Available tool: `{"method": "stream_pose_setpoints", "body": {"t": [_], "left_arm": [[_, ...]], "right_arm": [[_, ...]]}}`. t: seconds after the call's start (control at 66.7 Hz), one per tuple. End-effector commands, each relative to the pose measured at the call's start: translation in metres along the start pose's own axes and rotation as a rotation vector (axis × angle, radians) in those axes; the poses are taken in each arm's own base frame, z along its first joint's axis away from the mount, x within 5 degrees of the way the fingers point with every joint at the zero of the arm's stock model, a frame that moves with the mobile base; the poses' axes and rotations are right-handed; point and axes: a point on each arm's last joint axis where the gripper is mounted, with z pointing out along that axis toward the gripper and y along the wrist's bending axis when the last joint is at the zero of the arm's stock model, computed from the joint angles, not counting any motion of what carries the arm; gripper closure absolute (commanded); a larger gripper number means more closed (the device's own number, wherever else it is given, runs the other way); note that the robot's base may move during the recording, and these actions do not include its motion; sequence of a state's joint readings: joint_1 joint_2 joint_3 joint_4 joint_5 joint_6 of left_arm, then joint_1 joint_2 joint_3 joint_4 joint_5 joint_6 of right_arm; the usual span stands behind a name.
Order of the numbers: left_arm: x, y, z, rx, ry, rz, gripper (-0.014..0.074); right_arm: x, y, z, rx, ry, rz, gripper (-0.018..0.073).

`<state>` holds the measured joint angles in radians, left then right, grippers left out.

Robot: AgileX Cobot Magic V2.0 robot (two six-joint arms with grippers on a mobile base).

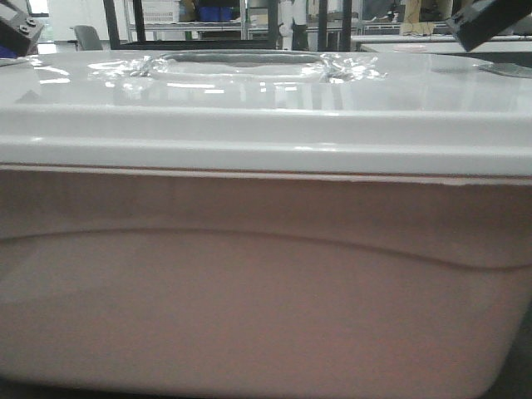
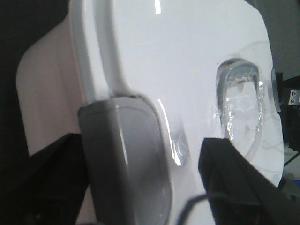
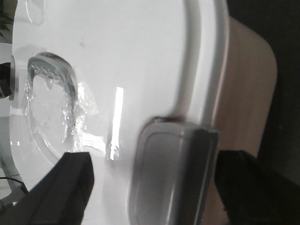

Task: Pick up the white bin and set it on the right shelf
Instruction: 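Close both grippers on the lid rims at the bin's two ends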

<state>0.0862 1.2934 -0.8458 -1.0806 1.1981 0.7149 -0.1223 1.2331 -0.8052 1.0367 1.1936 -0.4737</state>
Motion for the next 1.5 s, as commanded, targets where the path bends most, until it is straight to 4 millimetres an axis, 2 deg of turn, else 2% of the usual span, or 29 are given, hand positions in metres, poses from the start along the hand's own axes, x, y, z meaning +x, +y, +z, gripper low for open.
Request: {"method": "stream_pose_setpoints", "body": {"t": [0.0,0.195,0.495,0.675,0.96,1.305,1.485], "left_arm": [[-0.001,-0.023,-0.006,0.149,0.011,0.003,0.0230],[0.000,-0.022,-0.006,0.138,0.020,0.007,0.0230],[0.002,-0.020,-0.005,0.113,0.041,0.018,0.0230],[0.002,-0.020,-0.005,0.113,0.041,0.018,0.0244],[0.003,-0.018,-0.005,0.101,0.050,0.022,0.0355],[0.003,-0.019,-0.005,0.103,0.049,0.025,0.0356],[0.007,-0.030,-0.003,0.118,0.065,0.079,0.0356]], "right_arm": [[0.005,0.018,-0.007,-0.111,0.041,-0.018,-0.0062],[0.004,0.018,-0.007,-0.110,0.037,-0.018,-0.0055],[0.004,0.017,-0.007,-0.107,0.033,-0.018,0.0109],[0.004,0.017,-0.007,-0.107,0.032,-0.018,0.0110],[0.004,0.017,-0.007,-0.107,0.033,-0.018,0.0110],[0.004,0.020,-0.007,-0.129,0.039,-0.035,0.0110],[0.004,0.028,-0.009,-0.203,0.017,-0.083,0.0110]]}}
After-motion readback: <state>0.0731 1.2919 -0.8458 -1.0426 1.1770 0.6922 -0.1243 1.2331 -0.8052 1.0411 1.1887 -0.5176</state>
